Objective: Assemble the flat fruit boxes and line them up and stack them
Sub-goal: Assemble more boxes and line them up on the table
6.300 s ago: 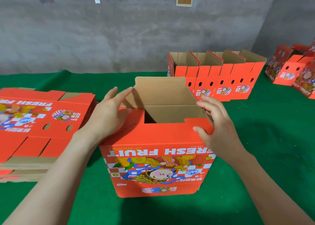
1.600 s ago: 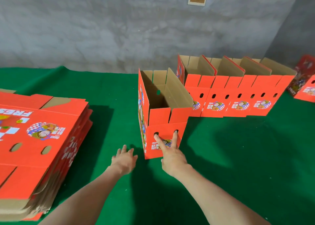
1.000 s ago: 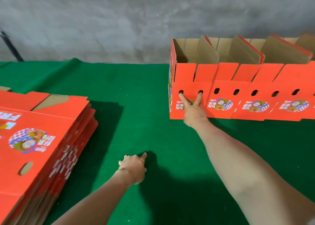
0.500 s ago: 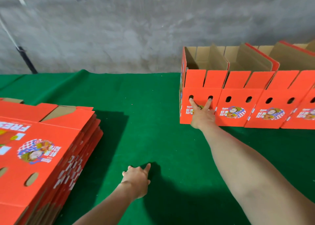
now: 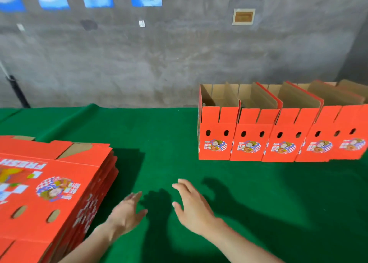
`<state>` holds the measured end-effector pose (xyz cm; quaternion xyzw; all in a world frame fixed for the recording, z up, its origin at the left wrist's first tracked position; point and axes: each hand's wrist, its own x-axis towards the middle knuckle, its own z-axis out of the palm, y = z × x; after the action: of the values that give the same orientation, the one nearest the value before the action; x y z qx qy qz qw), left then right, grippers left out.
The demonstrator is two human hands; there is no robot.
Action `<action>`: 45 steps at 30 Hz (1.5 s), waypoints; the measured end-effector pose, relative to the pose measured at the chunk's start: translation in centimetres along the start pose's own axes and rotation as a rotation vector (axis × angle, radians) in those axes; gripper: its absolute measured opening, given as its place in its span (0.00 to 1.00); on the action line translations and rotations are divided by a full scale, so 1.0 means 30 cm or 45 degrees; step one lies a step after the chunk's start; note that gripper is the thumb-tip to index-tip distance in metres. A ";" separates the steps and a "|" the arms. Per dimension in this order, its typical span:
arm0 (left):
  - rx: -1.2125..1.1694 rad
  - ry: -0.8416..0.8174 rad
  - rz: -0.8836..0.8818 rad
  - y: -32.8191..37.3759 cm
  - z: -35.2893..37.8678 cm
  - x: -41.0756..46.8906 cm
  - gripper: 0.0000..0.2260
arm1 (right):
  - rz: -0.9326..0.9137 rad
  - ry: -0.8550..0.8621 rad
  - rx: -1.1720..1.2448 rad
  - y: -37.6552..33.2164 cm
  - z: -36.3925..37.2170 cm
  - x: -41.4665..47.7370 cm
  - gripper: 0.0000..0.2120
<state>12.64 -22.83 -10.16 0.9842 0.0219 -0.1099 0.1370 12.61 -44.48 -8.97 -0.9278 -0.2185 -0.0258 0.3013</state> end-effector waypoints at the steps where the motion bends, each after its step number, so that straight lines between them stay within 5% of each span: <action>1: -0.001 0.182 -0.005 -0.054 -0.050 -0.028 0.31 | 0.027 -0.031 -0.017 0.006 0.011 -0.036 0.22; 4: 0.062 0.487 -0.216 -0.226 -0.194 -0.126 0.36 | 0.109 -0.080 -0.041 -0.010 0.036 -0.099 0.21; 7: 0.207 0.340 -0.501 -0.374 -0.255 -0.228 0.42 | 0.128 -0.094 -0.058 -0.081 0.055 -0.112 0.21; 21: 0.282 0.111 -0.392 -0.183 -0.176 -0.481 0.36 | 0.269 -0.272 -0.006 -0.396 0.179 -0.144 0.21; 26: 0.235 0.047 -0.300 -0.095 -0.125 -0.560 0.39 | 0.555 -0.302 0.357 -0.453 0.198 -0.169 0.12; 29: 0.173 0.080 -0.260 -0.033 -0.113 -0.587 0.38 | 0.777 -0.260 1.064 -0.489 0.183 -0.180 0.12; 33: 0.101 0.169 -0.186 0.051 -0.091 -0.606 0.36 | 0.844 0.048 1.520 -0.518 0.140 -0.188 0.10; 37: -0.025 0.445 -0.010 0.083 -0.067 -0.610 0.28 | 0.783 0.251 1.684 -0.491 0.034 -0.225 0.10; 45: -0.217 0.846 0.343 0.045 -0.154 -0.583 0.37 | 0.512 0.456 1.724 -0.344 -0.260 -0.393 0.11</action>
<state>-3.35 -23.07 -1.59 0.9454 -0.0554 0.2369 0.2170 -1.72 -46.05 0.93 -0.5418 0.0409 0.0193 0.8393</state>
